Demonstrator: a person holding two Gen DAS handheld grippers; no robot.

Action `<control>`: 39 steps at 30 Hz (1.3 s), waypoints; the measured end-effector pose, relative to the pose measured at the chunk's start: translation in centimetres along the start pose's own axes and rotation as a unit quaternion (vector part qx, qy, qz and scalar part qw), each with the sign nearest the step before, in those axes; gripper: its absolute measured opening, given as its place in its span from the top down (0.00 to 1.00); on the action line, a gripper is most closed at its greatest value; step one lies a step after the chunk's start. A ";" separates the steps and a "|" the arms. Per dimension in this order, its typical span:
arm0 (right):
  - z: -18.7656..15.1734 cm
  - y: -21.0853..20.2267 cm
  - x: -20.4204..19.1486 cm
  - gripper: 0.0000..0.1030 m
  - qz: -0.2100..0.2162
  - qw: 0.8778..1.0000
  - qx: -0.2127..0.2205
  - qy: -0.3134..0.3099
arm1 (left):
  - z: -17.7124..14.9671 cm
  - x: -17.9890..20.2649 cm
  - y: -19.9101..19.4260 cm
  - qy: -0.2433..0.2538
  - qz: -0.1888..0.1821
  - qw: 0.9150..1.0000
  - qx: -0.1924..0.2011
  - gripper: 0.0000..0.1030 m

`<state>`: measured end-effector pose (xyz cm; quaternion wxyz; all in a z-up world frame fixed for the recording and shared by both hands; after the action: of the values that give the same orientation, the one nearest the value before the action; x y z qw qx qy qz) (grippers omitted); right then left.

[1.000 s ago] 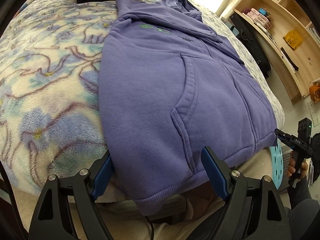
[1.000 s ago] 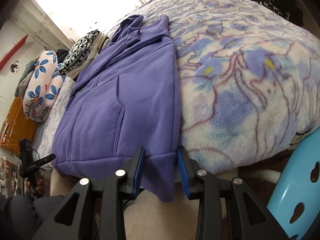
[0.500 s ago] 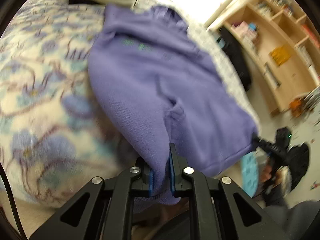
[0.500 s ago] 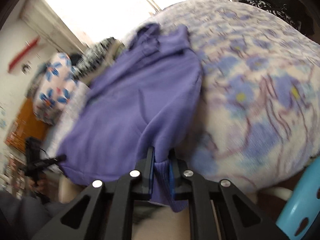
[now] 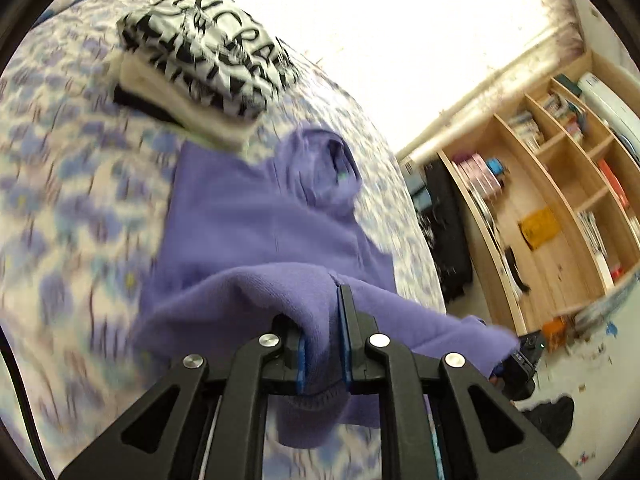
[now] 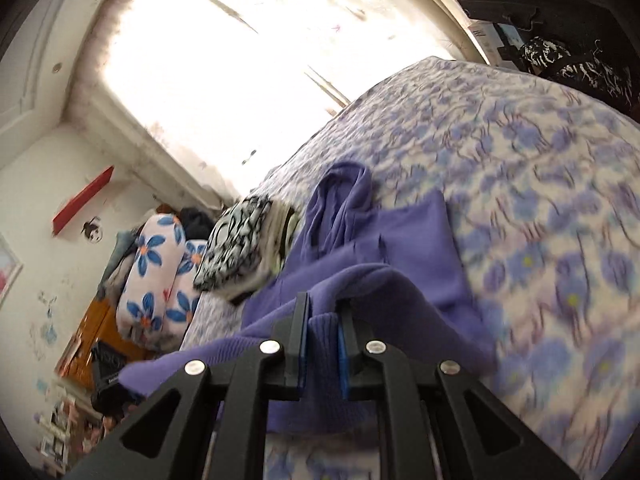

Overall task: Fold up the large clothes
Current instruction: 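Lift the hem with both tools, fold it up to the hood, release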

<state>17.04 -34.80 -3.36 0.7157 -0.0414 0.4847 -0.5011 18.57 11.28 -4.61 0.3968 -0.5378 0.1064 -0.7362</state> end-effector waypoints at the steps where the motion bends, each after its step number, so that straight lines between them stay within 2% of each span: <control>1: 1.4 1.3 0.4 0.83 -0.014 1.000 -0.005 0.004 | 1.2 -0.5 0.7 -0.002 0.008 1.000 0.000 0.84; 2: 2.3 2.4 0.8 0.80 -0.026 1.000 -0.012 0.008 | 2.5 -0.9 1.8 -0.014 0.017 1.000 -0.007 0.80; 3: 3.3 3.5 1.2 0.70 -0.040 0.999 -0.015 0.012 | 3.3 -1.4 2.8 -0.024 0.020 0.999 -0.016 0.75; 4: 4.4 4.5 1.7 0.55 -0.058 0.998 -0.012 0.016 | 4.3 -1.9 4.1 -0.035 0.023 0.999 -0.027 0.72; 5: 5.0 5.3 2.3 0.49 -0.064 0.998 -0.010 0.017 | 4.9 -2.5 5.3 -0.043 0.026 0.998 -0.036 0.65; 6: 5.5 6.0 2.7 0.41 -0.061 0.998 -0.011 0.019 | 5.8 -3.0 6.6 -0.051 0.029 0.997 -0.043 0.55; 7: 5.7 6.7 2.9 0.40 -0.058 0.998 -0.014 0.018 | 6.4 -3.6 7.3 -0.052 0.038 0.997 -0.040 0.45; 8: 6.0 7.7 3.3 0.40 -0.063 0.998 -0.021 0.018 | 6.8 -4.1 7.8 -0.052 0.050 0.997 -0.033 0.18; 9: 6.0 8.6 3.8 0.40 -0.074 0.997 -0.027 0.017 | 7.4 -4.5 8.1 -0.050 0.057 0.997 -0.021 0.06; 11: 5.9 10.3 5.0 0.40 -0.099 0.994 -0.040 0.007 | 8.8 -5.2 8.7 -0.048 0.073 0.996 0.000 0.06; 14: 5.4 12.8 6.7 0.40 -0.129 0.989 -0.066 -0.011 | 9.9 -6.5 10.5 -0.033 0.103 0.994 -0.011 0.06; 17: 5.5 15.0 7.7 0.40 -0.145 0.985 -0.084 -0.029 | 10.4 -8.0 12.6 -0.002 0.149 0.989 -0.026 0.06; 20: 6.1 17.1 7.9 0.40 -0.156 0.982 -0.099 -0.046 | 10.9 -9.5 15.0 0.036 0.190 0.980 -0.047 0.12; 24: 7.1 20.2 8.2 0.40 -0.163 0.977 -0.124 -0.054 | 11.3 -11.2 17.5 0.061 0.207 0.974 -0.075 0.31; 26: 7.3 21.7 8.4 0.40 -0.165 0.975 -0.140 -0.056 | 11.6 -11.9 18.3 0.070 0.217 0.970 -0.080 0.33; 32: 7.4 24.0 9.3 0.40 -0.176 0.969 -0.166 -0.055 | 12.4 -12.3 19.4 0.084 0.207 0.971 -0.084 0.34; 33: 7.3 24.2 9.5 0.40 -0.178 0.968 -0.168 -0.051 | 12.5 -12.3 19.6 0.088 0.208 0.970 -0.086 0.41; 34: 7.2 24.5 9.7 0.43 -0.179 0.968 -0.171 -0.046 | 12.4 -12.2 19.8 0.095 0.210 0.969 -0.087 0.48; 35: 7.0 24.6 9.8 0.47 -0.186 0.966 -0.172 -0.047 | 12.4 -12.1 20.0 0.098 0.213 0.968 -0.090 0.69; 36: 6.9 24.6 9.9 0.60 -0.201 0.964 -0.168 -0.055 | 12.3 -12.1 20.1 0.101 0.223 0.965 -0.091 0.81; 37: 6.7 24.4 9.8 0.73 -0.214 0.961 -0.164 -0.069 | 12.3 -12.1 20.1 0.104 0.231 0.964 -0.084 0.82; 39: 6.4 23.8 9.2 0.86 -0.222 0.959 -0.154 -0.090 | 12.0 -11.7 19.6 0.115 0.246 0.960 -0.070 0.88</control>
<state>38.13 -32.76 -18.98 0.6124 -0.3026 0.4682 -0.5605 39.54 9.73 -19.53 0.5121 -0.4335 0.3315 -0.6632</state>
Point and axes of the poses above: each gripper's, at about its wrist camera, not at the fingertips, and y roughly the way its jaws point, x to its right, z to its top, the point moved 7 cm from there along y, roughly the way its jaws point, and after that the axes turned 7 degrees about -x, right-handed, at the moved point
